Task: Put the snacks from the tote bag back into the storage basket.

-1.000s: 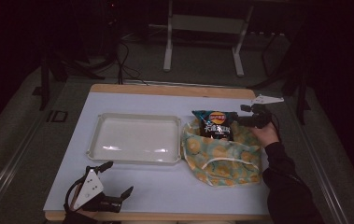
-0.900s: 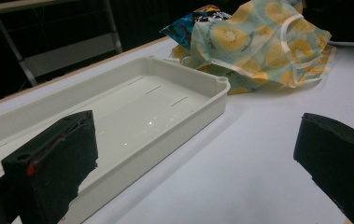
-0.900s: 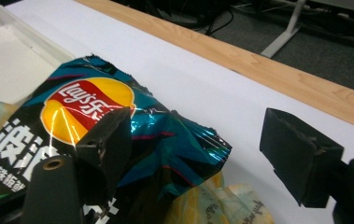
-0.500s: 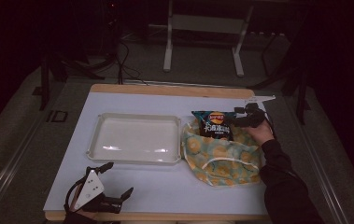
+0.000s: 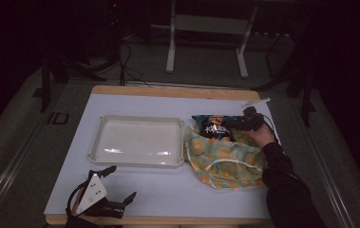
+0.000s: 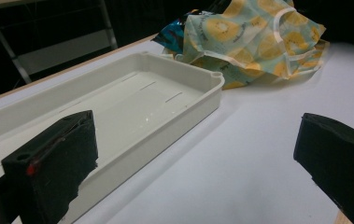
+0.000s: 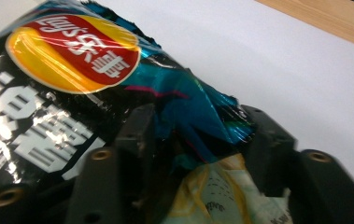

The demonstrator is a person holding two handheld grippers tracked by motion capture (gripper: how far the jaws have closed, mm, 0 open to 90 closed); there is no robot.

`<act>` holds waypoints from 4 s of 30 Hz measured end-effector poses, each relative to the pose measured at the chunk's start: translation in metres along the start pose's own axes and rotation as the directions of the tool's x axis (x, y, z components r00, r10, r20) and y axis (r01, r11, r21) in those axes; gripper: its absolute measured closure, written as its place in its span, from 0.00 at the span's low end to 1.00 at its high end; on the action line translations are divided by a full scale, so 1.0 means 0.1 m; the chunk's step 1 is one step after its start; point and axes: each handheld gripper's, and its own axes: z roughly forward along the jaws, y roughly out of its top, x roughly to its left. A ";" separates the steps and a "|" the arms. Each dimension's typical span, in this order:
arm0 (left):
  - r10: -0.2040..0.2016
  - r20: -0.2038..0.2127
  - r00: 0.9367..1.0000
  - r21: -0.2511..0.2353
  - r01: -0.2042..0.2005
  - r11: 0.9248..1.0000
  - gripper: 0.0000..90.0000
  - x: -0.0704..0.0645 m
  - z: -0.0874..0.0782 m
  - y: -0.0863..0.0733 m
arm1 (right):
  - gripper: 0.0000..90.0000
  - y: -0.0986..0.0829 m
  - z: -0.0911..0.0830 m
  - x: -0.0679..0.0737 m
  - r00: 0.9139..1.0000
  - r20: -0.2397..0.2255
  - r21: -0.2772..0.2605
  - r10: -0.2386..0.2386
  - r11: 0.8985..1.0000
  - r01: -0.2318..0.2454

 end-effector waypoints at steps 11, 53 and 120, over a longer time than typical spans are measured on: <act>0.003 0.002 1.000 0.000 -0.003 1.000 0.00 0.00 0.00 0.00 | 1.00 -0.01 0.07 0.09 0.996 0.049 0.075 -0.074 0.995 0.070; 0.015 -0.003 1.000 0.005 -0.015 1.000 0.00 -0.01 0.01 0.01 | 1.00 0.31 -0.96 0.44 0.996 -0.001 -0.239 -0.084 0.968 0.082; 0.021 0.010 1.000 -0.007 -0.021 1.000 0.00 0.00 0.06 0.04 | 1.00 1.25 -1.26 1.53 0.994 0.081 -0.478 -0.071 0.872 0.101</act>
